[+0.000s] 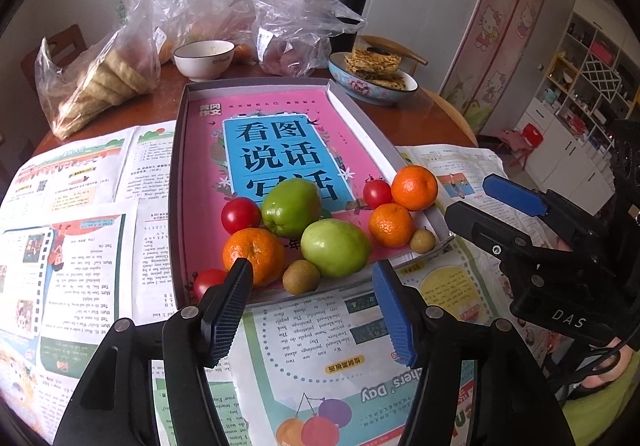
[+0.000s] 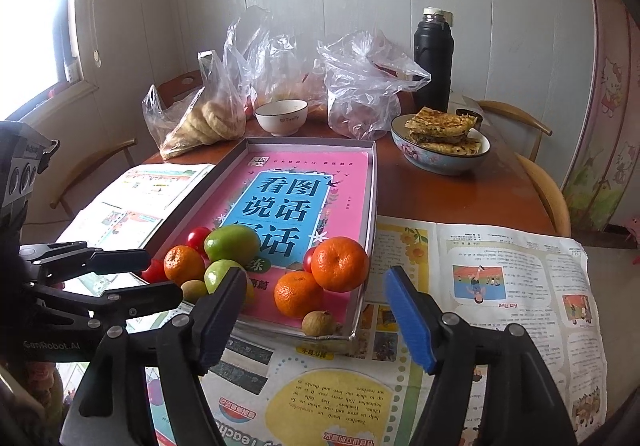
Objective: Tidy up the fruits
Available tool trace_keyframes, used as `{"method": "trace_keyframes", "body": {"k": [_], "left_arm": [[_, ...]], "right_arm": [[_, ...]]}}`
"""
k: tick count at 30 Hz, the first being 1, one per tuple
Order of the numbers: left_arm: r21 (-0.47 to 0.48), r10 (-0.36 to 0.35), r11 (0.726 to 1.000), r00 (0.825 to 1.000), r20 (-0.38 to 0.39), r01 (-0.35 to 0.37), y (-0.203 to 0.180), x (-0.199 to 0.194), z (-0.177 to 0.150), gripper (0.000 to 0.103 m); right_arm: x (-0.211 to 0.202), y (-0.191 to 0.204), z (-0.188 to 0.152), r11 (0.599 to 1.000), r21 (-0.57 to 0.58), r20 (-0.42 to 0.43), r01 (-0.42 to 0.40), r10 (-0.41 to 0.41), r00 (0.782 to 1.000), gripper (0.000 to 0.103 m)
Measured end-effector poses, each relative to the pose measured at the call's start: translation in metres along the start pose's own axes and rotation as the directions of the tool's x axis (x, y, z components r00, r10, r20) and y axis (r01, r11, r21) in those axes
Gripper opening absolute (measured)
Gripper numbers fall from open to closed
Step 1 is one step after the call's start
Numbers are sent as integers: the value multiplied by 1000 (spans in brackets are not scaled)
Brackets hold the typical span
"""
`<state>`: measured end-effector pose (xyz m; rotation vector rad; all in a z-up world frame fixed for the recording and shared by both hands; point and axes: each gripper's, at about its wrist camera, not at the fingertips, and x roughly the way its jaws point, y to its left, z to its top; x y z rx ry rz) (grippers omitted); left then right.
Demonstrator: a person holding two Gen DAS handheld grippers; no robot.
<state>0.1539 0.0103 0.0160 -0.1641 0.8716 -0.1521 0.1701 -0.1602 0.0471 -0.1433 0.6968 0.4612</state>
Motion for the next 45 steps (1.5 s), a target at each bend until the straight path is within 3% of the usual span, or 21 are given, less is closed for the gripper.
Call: {"method": "trace_keyframes", "body": {"k": [10,23,36,45], "left_arm": [[-15,20,1000,999,43,-20,2,-21,-4,75],[-41,54,998,997,59,-51,2,-39,-23,77],[-97,60,994,997,52,-54,-10,-49,-73,77],[-87,83,993,996,29,-80,-12,-46,-86,78]], "right_arm": [[-17,5,0,1000,2,39,12,-12,999,78],[-48,20,-4,999,-28,98,19,-17,995,90],[-64,34,-53,999,-4,59,-39,39,998,95],[-62,29,-78,999,28,21,-24,23,1000,97]]}}
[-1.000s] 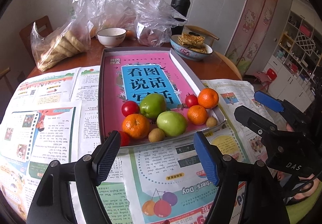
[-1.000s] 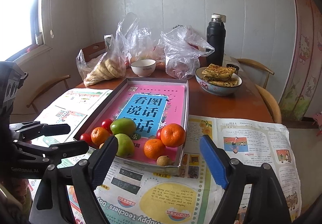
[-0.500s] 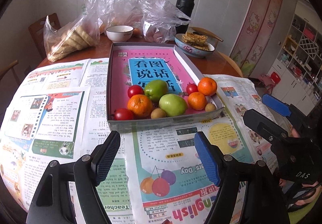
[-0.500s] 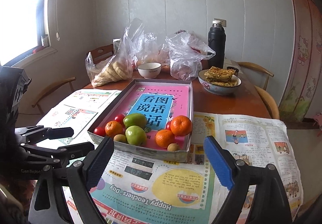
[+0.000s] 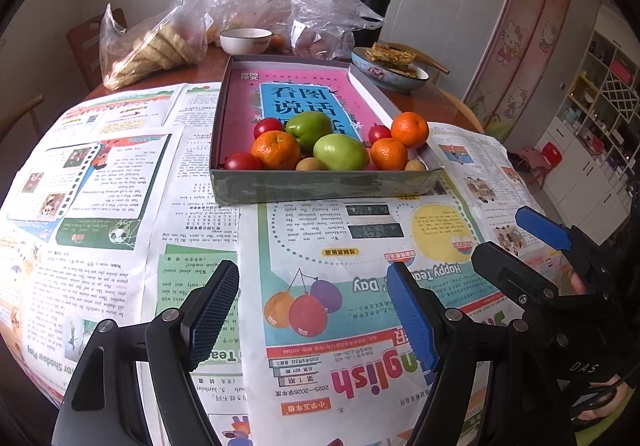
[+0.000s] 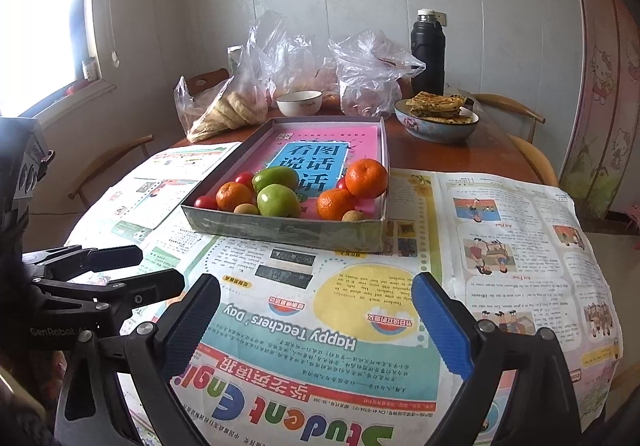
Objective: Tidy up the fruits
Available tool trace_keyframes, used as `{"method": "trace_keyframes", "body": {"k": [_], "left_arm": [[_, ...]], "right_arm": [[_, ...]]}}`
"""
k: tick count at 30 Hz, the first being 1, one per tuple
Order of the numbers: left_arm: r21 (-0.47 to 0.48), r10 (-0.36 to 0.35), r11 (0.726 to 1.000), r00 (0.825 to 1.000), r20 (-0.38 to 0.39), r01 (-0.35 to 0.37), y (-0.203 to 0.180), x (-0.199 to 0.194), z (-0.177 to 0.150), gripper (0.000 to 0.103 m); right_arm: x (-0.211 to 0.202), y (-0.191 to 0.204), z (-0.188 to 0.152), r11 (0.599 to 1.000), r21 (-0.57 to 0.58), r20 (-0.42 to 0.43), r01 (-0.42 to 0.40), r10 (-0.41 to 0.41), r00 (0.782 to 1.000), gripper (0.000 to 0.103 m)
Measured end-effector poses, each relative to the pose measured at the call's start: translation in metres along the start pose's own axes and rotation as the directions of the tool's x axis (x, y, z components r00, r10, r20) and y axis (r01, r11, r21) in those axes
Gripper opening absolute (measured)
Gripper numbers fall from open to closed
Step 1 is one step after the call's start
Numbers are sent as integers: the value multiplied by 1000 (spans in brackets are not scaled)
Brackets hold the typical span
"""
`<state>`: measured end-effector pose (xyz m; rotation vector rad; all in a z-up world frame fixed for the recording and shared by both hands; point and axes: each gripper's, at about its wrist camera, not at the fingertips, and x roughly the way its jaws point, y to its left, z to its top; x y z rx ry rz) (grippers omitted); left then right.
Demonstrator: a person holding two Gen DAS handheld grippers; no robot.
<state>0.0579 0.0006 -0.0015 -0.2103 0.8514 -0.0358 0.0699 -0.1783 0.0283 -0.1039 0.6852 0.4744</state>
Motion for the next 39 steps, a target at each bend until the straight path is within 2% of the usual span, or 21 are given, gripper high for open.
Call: {"method": "trace_keyframes", "body": {"k": [12,39], "left_arm": [[-6,-4,1000,1000,-2,4,1,-2,-3,78],[6,2,1000,1000,-5,-2,-1,-2,-5,78]], "right_arm": [[2,1,-7,1000,4,-22,6,-6,1000,97],[-2,2,-5,1000,-1,7,25,-25,1000,97]]}}
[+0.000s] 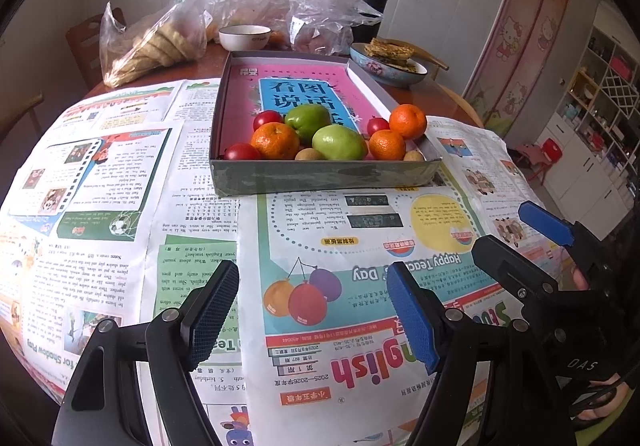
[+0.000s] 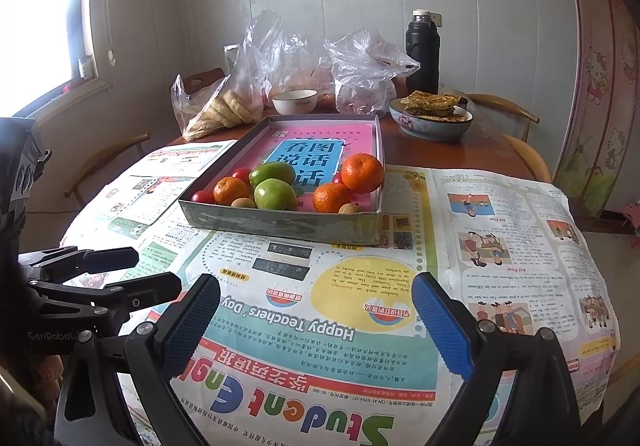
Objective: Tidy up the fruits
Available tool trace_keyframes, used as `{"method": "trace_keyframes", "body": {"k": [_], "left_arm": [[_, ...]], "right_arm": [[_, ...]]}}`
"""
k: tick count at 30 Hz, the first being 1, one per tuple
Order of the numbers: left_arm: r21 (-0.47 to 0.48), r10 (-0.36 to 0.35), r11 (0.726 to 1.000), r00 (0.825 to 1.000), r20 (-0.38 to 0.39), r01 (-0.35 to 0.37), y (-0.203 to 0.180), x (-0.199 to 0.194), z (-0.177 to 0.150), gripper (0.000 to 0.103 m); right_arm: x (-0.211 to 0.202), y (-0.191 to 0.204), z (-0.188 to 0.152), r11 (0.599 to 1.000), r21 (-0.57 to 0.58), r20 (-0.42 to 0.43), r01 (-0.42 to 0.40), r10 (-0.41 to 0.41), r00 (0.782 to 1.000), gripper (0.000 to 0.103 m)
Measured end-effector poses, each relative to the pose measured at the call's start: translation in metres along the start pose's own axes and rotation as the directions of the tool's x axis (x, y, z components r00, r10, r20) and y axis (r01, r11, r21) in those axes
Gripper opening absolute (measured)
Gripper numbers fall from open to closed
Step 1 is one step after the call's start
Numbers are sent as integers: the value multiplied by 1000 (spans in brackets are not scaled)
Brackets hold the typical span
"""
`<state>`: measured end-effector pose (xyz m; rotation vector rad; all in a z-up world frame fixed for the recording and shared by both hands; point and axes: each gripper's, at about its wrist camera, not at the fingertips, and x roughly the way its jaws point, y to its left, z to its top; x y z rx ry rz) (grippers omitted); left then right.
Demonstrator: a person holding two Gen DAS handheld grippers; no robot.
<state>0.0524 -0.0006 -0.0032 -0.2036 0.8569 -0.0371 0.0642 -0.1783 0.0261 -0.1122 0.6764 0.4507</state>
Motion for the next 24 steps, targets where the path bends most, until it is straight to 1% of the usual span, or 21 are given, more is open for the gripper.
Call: {"method": "trace_keyframes", "body": {"k": [8,24], "left_arm": [[-1,14,1000,1000,17,-14,1,-4,2,77],[4,19,1000,1000,17,-19,1,-4,2,78]], "right_arm": [[-1,1,0,1000,-5,-1,-5,5,1000,97],[2,5,1,1000,-4,-10,-8,8,1000,97]]}}
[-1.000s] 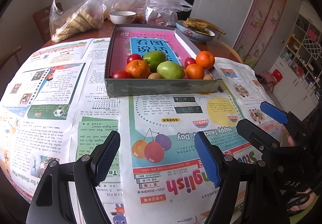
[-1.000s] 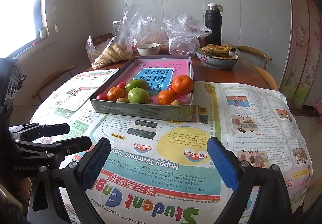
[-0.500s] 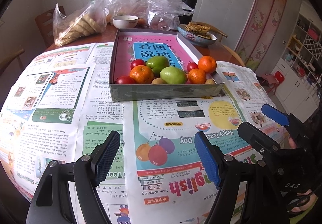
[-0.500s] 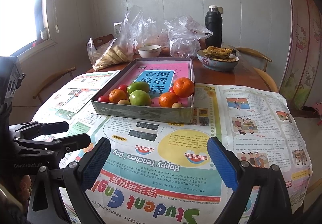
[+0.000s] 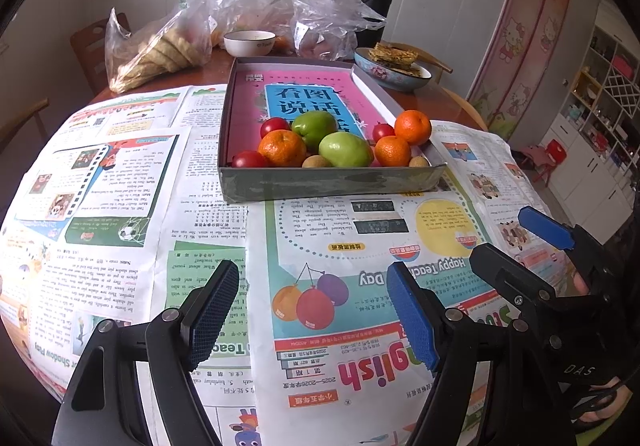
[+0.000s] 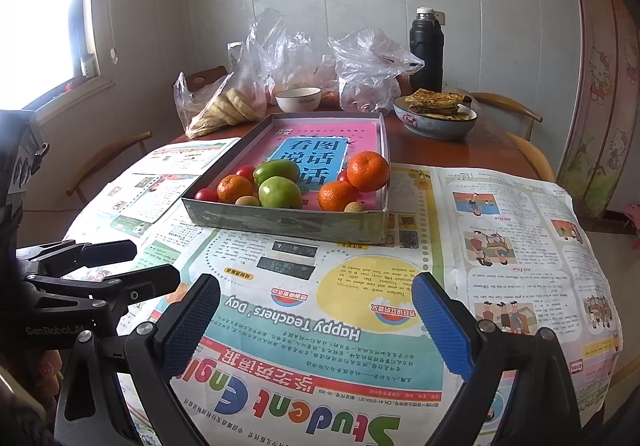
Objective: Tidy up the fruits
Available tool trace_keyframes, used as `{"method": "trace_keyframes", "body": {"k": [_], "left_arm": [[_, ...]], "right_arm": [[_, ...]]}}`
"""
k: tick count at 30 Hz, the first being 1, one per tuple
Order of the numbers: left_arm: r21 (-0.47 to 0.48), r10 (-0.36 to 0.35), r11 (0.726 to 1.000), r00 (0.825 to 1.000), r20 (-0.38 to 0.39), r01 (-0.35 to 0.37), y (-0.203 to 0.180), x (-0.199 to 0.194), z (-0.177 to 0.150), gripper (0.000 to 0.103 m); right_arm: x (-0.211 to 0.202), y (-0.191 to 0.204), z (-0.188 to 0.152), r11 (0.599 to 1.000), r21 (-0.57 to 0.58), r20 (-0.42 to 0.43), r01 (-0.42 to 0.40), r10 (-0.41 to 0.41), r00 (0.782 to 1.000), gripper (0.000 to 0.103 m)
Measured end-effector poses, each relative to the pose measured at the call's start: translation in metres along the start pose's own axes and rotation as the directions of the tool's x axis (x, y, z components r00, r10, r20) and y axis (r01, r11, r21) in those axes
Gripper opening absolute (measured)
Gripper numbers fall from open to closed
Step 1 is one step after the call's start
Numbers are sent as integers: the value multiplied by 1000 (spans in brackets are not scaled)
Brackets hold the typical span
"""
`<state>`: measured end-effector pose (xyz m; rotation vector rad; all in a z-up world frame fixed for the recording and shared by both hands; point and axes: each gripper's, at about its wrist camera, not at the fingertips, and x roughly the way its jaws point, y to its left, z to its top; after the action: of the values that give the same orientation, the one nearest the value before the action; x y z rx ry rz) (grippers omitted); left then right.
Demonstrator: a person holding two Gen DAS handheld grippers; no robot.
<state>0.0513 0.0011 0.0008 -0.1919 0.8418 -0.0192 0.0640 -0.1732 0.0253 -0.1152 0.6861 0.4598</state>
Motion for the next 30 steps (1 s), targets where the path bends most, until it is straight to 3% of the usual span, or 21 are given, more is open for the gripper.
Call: {"method": "trace_keyframes", "body": {"k": [30], "left_arm": [[5,20,1000,1000,1,-20,2,-2,2,78]], "right_arm": [[2,-5,2,1000,5,-4,4,-4,1000,97]]}}
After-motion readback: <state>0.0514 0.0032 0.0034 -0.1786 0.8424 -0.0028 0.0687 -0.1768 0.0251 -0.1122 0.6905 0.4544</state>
